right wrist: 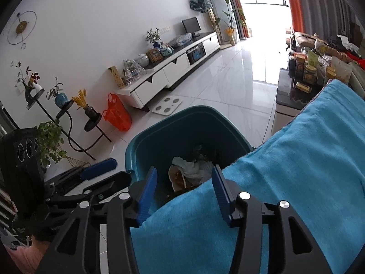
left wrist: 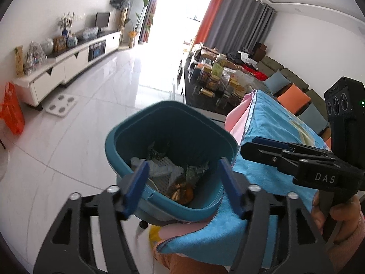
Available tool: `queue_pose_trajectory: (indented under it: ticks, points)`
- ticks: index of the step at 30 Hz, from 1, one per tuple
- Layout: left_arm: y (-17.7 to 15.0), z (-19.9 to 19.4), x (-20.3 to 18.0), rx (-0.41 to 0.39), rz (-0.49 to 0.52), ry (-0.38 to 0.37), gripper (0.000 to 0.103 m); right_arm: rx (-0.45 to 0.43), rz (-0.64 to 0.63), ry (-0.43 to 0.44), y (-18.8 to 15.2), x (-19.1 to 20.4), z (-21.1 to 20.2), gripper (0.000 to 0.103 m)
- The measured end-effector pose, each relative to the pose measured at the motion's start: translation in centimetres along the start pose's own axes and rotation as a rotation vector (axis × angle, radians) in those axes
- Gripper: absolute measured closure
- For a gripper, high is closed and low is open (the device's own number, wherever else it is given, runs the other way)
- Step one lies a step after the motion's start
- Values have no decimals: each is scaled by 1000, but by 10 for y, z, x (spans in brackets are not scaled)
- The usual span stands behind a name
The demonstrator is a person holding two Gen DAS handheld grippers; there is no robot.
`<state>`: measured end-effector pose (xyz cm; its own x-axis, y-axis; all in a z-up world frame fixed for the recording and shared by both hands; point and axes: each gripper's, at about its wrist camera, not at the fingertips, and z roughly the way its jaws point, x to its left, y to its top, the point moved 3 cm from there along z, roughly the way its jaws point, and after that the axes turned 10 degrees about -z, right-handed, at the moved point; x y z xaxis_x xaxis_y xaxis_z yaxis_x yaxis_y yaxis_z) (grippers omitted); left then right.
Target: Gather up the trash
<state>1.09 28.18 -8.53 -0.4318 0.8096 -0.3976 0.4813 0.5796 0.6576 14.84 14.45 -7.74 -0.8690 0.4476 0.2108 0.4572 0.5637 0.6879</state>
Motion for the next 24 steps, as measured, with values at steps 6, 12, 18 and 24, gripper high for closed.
queue_pose_trajectory:
  ticks: [6, 12, 18, 24]
  points:
    - [-3, -25, -13, -67, 49, -23, 6, -69, -13, -28, -10, 0, -34, 32]
    - [-15, -44, -30, -129, 83, -50, 6, -148, -6, -95, -34, -8, -76, 11]
    - [-28, -54, -52, -175, 120, -65, 6, -211, -1, -196, -68, -15, -116, 7]
    - [-38, -62, -89, -221, 181, -92, 6, -289, 18, -355, -104, -20, -161, 7]
